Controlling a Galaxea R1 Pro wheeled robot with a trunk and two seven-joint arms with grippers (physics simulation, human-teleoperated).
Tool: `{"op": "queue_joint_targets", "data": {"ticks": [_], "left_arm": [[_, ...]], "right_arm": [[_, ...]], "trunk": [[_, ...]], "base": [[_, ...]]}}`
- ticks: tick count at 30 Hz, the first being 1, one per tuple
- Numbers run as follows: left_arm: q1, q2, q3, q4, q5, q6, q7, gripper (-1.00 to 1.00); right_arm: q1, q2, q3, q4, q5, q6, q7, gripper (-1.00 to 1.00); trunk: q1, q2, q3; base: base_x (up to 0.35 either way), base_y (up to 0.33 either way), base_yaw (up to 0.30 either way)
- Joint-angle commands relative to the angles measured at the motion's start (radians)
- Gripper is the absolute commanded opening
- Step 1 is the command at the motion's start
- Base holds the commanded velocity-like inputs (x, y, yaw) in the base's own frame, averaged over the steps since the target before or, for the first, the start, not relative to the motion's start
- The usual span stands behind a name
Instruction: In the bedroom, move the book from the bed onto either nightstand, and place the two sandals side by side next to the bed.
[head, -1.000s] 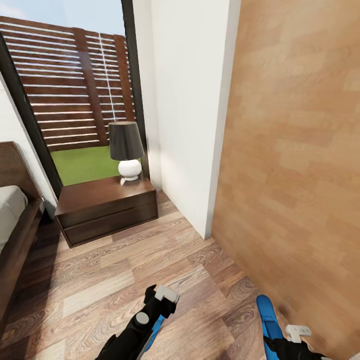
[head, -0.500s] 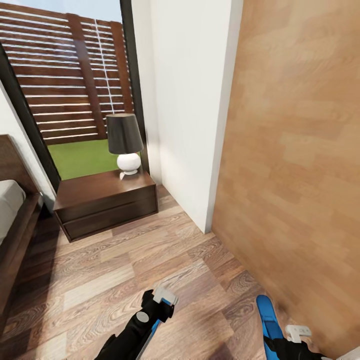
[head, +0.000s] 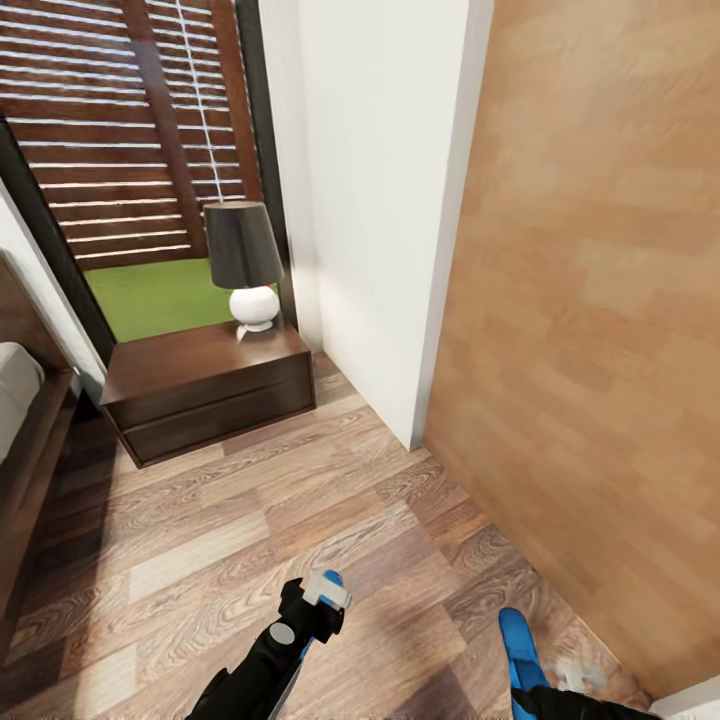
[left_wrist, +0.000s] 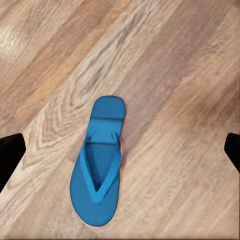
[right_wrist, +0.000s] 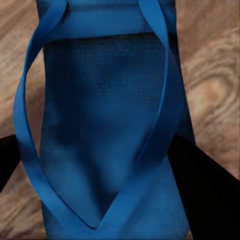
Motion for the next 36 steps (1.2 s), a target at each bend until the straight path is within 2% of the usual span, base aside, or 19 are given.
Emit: {"op": "queue_joint_targets", "data": {"ticks": [1,4,7,10,12,14,16,17,18,19,21,25,32,35,36], "left_arm": [[0.000,0.000,-0.003,-0.003,-0.006,0.006,0.004,1.00],[0.000,0.000,0.001,-0.004,-0.004,0.008,0.004,1.00],[0.000,0.000,0.014,-0.004,-0.003,0.008,0.004,1.00],[0.000,0.000,0.035,-0.004,-0.003,0.007,0.004,1.00],[0.000,0.000,0.042,-0.004,-0.002,0.007,0.004,1.00],[0.000,-0.001,0.046,-0.004,-0.002,0.007,0.004,1.00],[0.000,0.000,0.047,-0.004,-0.002,0.007,0.003,1.00],[0.000,-0.001,0.048,-0.004,-0.001,0.007,0.003,1.00],[0.000,-0.001,0.049,-0.004,-0.001,0.007,0.003,1.00],[0.000,-0.001,0.049,-0.004,-0.001,0.007,0.002,1.00],[0.000,-0.001,0.049,-0.004,-0.001,0.007,0.000,1.00],[0.000,-0.002,0.049,-0.004,-0.001,0.006,-0.001,1.00],[0.000,-0.002,0.049,-0.004,-0.001,0.007,0.003,1.00],[0.000,-0.001,0.057,-0.005,-0.001,0.007,0.003,1.00],[0.000,-0.001,0.067,-0.005,-0.001,0.006,0.004,1.00]], "right_arm": [[-0.002,0.038,-0.007,-0.003,-0.011,0.032,0.006,-1.00],[-0.004,0.144,-0.007,-0.009,-0.032,0.070,0.014,-1.00],[-0.005,0.166,-0.007,-0.040,-0.043,0.078,0.018,-1.00],[-0.005,0.173,-0.007,-0.077,-0.065,0.080,0.048,-1.00],[-0.005,0.174,-0.007,-0.088,-0.080,0.081,0.099,-1.00],[-0.005,0.174,-0.007,-0.104,-0.105,0.095,0.199,-1.00],[-0.005,0.174,-0.007,-0.122,-0.118,0.116,0.252,-1.00],[-0.005,0.172,-0.009,-0.143,-0.132,0.149,0.297,-1.00],[-0.005,0.156,-0.011,-0.169,-0.150,0.210,0.340,-1.00],[-0.005,0.139,-0.012,-0.180,-0.161,0.249,0.356,-1.00],[-0.005,0.107,-0.013,-0.199,-0.174,0.300,0.372,-1.00],[-0.005,0.044,-0.015,-0.242,-0.194,0.336,0.381,-1.00],[-0.005,0.012,-0.016,-0.310,-0.227,0.390,0.383,-1.00],[-0.005,0.004,-0.031,-0.321,-0.232,0.398,0.388,-1.00],[-0.005,-0.005,-0.050,-0.323,-0.240,0.400,0.396,-1.00]], "trunk": [[0.000,-0.001,-0.005],[0.002,-0.001,-0.016],[0.003,-0.002,-0.028],[0.004,-0.003,-0.040],[0.005,-0.003,-0.047],[0.006,-0.004,-0.055],[0.007,-0.004,-0.063],[0.007,-0.004,-0.067],[0.008,-0.005,-0.071],[0.008,-0.005,-0.074],[0.009,-0.005,-0.082],[0.011,-0.006,-0.098],[0.014,-0.008,-0.125],[0.015,-0.009,-0.136],[0.016,-0.009,-0.140]], "base": [[0.000,0.000,0.000],[0.000,0.000,0.000],[0.000,0.000,0.000],[0.000,0.000,0.000],[0.000,0.000,0.000],[0.000,0.000,0.000],[0.000,0.000,0.000],[0.000,0.000,0.000],[0.000,0.000,0.000],[0.000,0.000,0.000],[0.000,0.000,0.000],[0.000,0.000,0.000],[0.000,0.000,0.000],[0.000,0.000,0.000],[0.000,0.000,0.000]]}}
